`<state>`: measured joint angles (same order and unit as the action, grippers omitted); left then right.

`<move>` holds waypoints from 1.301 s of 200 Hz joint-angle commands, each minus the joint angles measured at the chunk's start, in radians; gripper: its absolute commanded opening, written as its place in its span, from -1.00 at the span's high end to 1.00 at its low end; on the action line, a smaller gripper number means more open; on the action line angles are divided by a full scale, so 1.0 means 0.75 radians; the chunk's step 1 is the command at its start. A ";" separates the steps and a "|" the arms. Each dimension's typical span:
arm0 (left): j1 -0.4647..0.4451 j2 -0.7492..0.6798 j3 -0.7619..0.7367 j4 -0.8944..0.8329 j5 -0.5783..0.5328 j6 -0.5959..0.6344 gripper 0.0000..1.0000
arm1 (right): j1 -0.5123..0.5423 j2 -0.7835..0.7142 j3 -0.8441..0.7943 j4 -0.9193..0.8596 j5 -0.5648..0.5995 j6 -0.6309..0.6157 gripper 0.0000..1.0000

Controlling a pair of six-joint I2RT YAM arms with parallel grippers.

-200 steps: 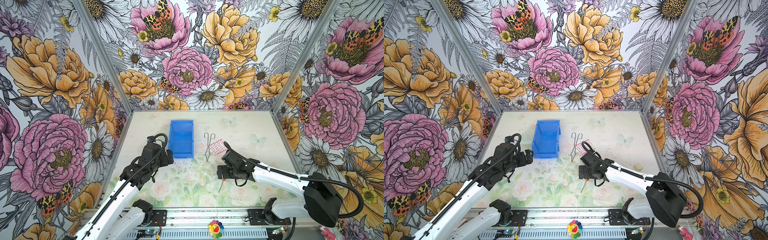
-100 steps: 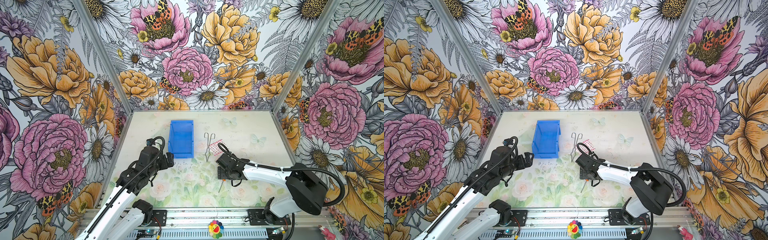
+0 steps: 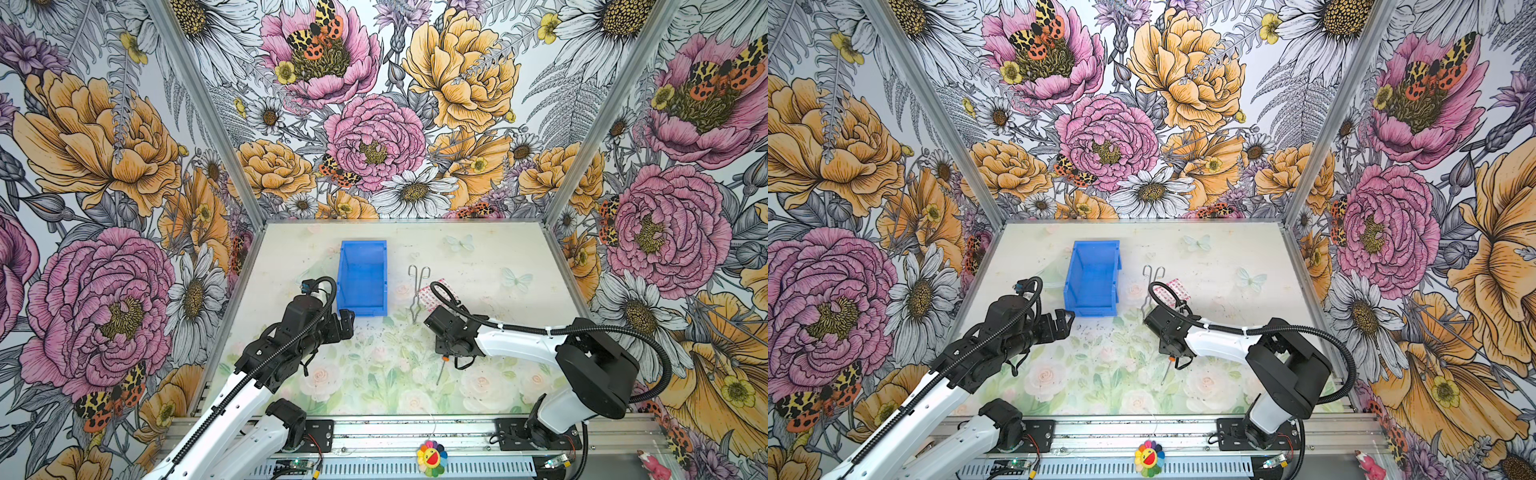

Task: Put the screwdriver in the bin
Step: 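Lift the screwdriver with the right gripper and carry it over the blue bin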

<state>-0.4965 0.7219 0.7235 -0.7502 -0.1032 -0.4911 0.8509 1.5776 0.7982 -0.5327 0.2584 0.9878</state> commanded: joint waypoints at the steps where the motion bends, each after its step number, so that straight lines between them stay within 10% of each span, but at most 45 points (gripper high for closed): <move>1: -0.008 0.014 -0.026 0.057 -0.004 0.018 -0.97 | 0.025 0.037 -0.001 0.004 -0.026 0.029 0.34; 44: -0.004 0.020 -0.036 0.071 -0.025 0.021 -0.97 | 0.044 0.079 0.108 0.001 -0.041 -0.028 1.00; 136: 0.107 -0.021 -0.044 0.070 -0.040 -0.001 -0.97 | 0.149 0.183 0.698 -0.028 0.033 -0.134 1.00; 260: 0.148 -0.020 -0.039 0.021 -0.221 -0.018 -0.97 | 0.017 0.828 1.631 -0.026 -0.088 -0.207 1.00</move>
<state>-0.3923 0.7170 0.6739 -0.7166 -0.2287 -0.4992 0.9043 2.1414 1.9347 -0.5480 0.1902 0.8429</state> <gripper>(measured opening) 0.986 0.267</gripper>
